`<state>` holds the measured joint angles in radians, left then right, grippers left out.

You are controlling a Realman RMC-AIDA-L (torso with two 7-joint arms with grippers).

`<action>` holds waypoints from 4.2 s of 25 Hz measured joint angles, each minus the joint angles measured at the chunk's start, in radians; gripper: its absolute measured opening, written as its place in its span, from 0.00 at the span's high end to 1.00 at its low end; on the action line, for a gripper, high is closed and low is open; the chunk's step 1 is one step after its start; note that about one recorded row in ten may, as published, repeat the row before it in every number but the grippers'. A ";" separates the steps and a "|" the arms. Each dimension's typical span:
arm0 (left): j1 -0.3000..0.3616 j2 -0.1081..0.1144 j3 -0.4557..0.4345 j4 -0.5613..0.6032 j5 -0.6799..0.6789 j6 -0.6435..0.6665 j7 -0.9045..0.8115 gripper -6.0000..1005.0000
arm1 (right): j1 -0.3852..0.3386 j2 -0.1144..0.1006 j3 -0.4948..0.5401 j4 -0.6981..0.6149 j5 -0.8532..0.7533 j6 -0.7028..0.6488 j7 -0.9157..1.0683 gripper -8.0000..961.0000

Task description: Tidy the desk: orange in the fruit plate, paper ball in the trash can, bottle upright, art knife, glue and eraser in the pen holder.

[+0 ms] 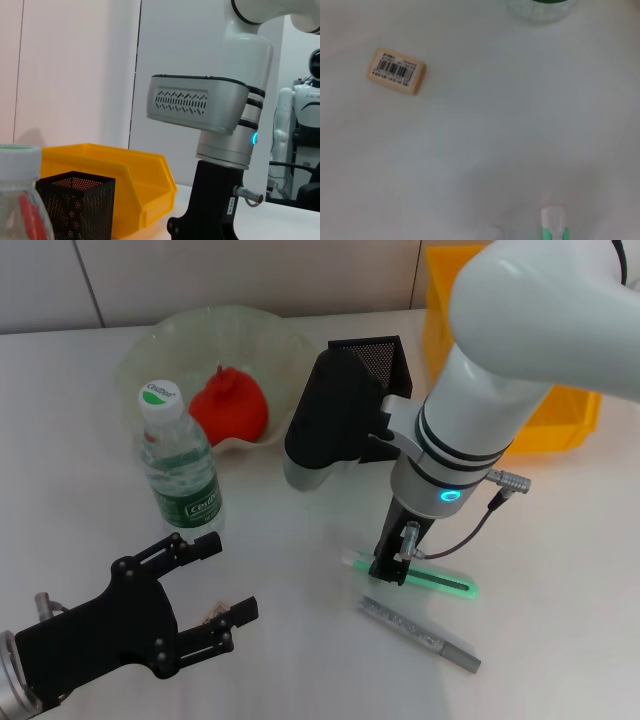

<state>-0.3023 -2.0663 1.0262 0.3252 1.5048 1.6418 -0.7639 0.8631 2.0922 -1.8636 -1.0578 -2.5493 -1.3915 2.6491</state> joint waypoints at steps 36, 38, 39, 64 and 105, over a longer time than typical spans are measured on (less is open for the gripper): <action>-0.002 -0.002 0.009 0.000 0.000 0.015 0.000 0.29 | -0.540 -0.006 0.552 -0.213 1.091 0.463 -1.087 0.81; -0.002 -0.002 0.009 0.000 0.000 0.014 0.000 0.29 | -0.538 -0.005 0.542 -0.121 1.216 0.464 -1.248 0.81; -0.003 -0.002 0.009 0.000 0.000 0.014 0.000 0.29 | -0.537 -0.005 0.534 -0.078 1.273 0.463 -1.327 0.81; -0.015 -0.001 0.014 0.006 0.000 0.020 -0.025 0.30 | -0.424 -0.004 0.499 0.372 1.572 0.430 -1.804 0.77; 0.312 -0.004 0.308 1.156 0.376 -0.217 -1.096 0.33 | -0.602 -0.050 1.039 0.175 0.797 -0.350 -1.315 0.22</action>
<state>0.0099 -2.0700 1.3342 1.4807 1.8810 1.4250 -1.8595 0.2609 2.0423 -0.8248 -0.8831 -1.7522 -1.7411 1.3344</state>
